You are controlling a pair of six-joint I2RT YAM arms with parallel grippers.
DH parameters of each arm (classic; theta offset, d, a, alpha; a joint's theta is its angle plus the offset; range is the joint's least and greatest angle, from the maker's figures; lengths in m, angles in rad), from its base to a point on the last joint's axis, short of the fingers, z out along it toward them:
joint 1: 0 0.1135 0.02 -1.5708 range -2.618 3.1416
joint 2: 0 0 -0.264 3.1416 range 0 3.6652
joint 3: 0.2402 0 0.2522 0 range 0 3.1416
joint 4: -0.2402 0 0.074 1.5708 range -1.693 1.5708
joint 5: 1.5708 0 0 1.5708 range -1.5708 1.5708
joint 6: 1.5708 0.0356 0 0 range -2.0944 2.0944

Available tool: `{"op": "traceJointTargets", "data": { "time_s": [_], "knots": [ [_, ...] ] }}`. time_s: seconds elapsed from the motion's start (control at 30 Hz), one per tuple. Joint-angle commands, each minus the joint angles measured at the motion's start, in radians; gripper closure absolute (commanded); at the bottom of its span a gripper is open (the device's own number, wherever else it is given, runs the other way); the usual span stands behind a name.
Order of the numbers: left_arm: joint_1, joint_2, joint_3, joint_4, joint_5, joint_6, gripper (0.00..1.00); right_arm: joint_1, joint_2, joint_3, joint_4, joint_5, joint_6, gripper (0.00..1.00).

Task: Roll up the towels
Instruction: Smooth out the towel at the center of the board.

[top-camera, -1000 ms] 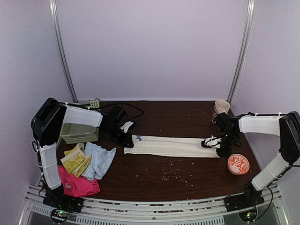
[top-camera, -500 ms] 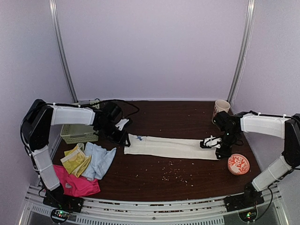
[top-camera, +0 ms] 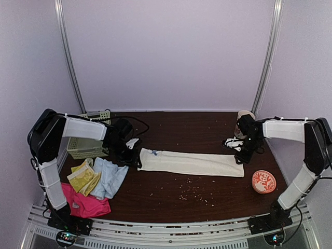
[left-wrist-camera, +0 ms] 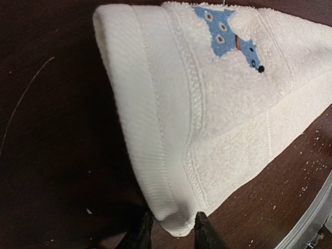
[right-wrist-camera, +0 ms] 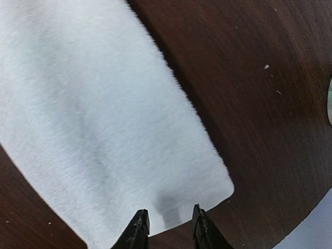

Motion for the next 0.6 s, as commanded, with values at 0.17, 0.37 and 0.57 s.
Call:
{"op": "traceJointTargets", "data": {
  "time_s": [0.17,0.37,0.57],
  "knots": [
    [0.003,0.025,0.024,0.008,0.088,-0.010,0.99,-0.049,0.152,0.013,0.174,0.110,0.082,0.72],
    [0.024,-0.018,0.047,-0.090,0.104,0.018,1.00,-0.049,0.207,-0.004,0.192,0.120,0.086,0.72],
    [0.047,0.003,0.009,-0.119,0.109,0.048,1.00,-0.049,0.210,-0.020,0.190,0.155,0.076,0.73]
  ]
}}
